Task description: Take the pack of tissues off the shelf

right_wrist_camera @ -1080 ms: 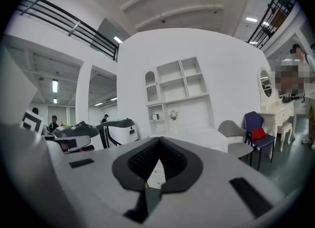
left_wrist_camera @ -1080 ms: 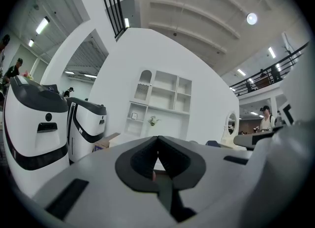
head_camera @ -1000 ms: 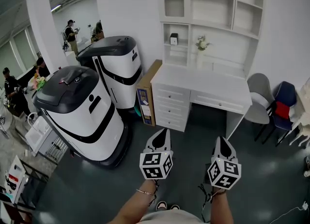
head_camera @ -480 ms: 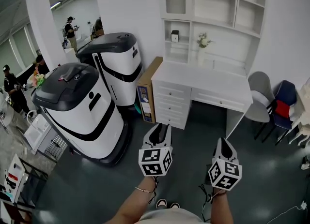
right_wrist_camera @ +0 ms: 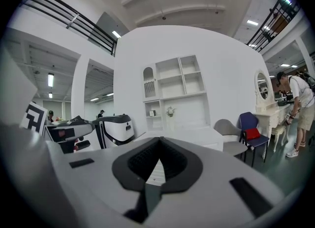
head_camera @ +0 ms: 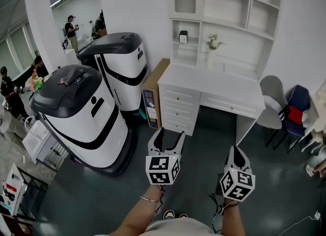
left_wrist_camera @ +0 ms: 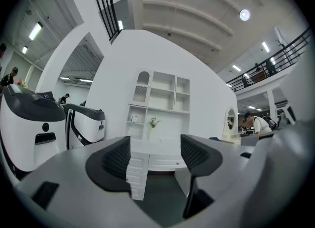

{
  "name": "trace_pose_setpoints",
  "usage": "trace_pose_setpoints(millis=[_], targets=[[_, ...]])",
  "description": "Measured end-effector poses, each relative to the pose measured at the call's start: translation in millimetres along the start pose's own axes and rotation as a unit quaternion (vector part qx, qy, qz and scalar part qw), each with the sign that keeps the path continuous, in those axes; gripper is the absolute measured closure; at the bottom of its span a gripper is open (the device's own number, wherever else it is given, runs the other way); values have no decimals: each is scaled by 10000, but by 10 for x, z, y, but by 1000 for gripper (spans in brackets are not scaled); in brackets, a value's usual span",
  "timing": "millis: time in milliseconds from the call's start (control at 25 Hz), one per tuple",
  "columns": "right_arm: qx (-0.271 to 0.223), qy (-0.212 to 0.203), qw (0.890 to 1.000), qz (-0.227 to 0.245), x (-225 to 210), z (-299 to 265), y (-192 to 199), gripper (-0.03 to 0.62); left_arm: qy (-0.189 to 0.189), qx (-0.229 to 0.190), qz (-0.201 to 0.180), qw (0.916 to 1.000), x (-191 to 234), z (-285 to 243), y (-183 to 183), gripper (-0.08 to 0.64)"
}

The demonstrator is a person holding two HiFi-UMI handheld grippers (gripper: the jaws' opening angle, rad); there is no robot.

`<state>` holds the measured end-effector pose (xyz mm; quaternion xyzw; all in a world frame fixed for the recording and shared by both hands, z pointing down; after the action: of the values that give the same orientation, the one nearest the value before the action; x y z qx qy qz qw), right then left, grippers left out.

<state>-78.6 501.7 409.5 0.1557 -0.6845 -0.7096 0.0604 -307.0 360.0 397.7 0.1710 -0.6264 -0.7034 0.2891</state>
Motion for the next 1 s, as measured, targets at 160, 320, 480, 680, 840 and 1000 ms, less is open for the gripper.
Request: trace_pose_setpoints(millis=[160,320,480,680,840,1000], targets=[[22,53,10000,15,57,-49,21,586,146,71,-86,9998,69,-51,30,235],[27,109,9999,34,116,-97,39,586,186,52,-92,9998,166,-86,44,229],[54,182,9998,41,181,-117,83,586,189,76,-34,9998,290,-99,80,229],[133,275,9995,19,179,-158,160,586,150,194,102,9996,372,-152,173,230],[181,331,9993,-46,114,-277,220,586,133,277,132,9994,399,-266,242,230],[145,384,9991,-115,9,-523,260,586,115,319,1,9994,434,-486,303,230]])
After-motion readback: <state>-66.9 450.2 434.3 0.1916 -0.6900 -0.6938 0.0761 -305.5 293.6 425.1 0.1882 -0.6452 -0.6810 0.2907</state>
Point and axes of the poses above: the fingertips, and each gripper's own axes: z backward along the fingers, x to its left, y out of its underside, the point moved 8 cm from there along z, backward along the fingers, and after that the axes turned 10 degrees about -x, right-handed, at the moved point
